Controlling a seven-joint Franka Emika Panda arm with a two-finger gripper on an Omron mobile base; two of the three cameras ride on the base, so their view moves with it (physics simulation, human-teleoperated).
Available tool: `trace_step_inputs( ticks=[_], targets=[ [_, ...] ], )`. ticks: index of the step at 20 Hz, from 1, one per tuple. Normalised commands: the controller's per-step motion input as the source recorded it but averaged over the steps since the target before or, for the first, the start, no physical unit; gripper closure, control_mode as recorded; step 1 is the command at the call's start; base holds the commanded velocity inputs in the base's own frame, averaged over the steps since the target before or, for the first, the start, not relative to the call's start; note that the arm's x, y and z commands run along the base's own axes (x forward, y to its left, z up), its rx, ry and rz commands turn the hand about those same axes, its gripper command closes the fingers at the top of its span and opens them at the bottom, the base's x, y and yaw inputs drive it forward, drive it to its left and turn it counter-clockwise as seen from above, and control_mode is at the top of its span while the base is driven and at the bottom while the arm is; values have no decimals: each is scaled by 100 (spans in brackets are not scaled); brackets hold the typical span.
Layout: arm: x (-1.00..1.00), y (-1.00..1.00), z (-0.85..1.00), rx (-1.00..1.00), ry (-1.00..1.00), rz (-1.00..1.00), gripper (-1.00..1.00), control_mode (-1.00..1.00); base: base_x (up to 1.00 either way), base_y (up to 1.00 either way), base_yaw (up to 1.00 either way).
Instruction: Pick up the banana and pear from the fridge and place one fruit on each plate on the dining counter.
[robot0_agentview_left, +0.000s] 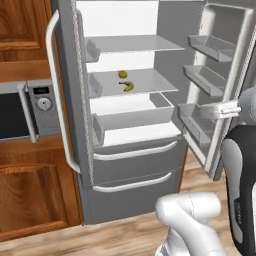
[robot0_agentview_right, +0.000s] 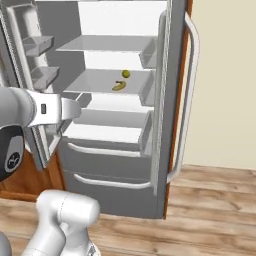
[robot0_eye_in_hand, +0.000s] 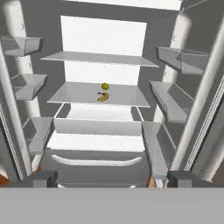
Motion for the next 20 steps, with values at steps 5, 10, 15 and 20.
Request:
trace_step_inputs(
  ticks=[5,10,15,20],
  targets=[
    [0,0,0,0,0,0,-100,100,98,36,-1],
    [0,0,0,0,0,0,-100,100,100,12,-2],
    [0,0,0,0,0,0,-100,100,99,17,-4],
    [0,0,0,0,0,0,-100,100,90,10,-1]
  ],
)
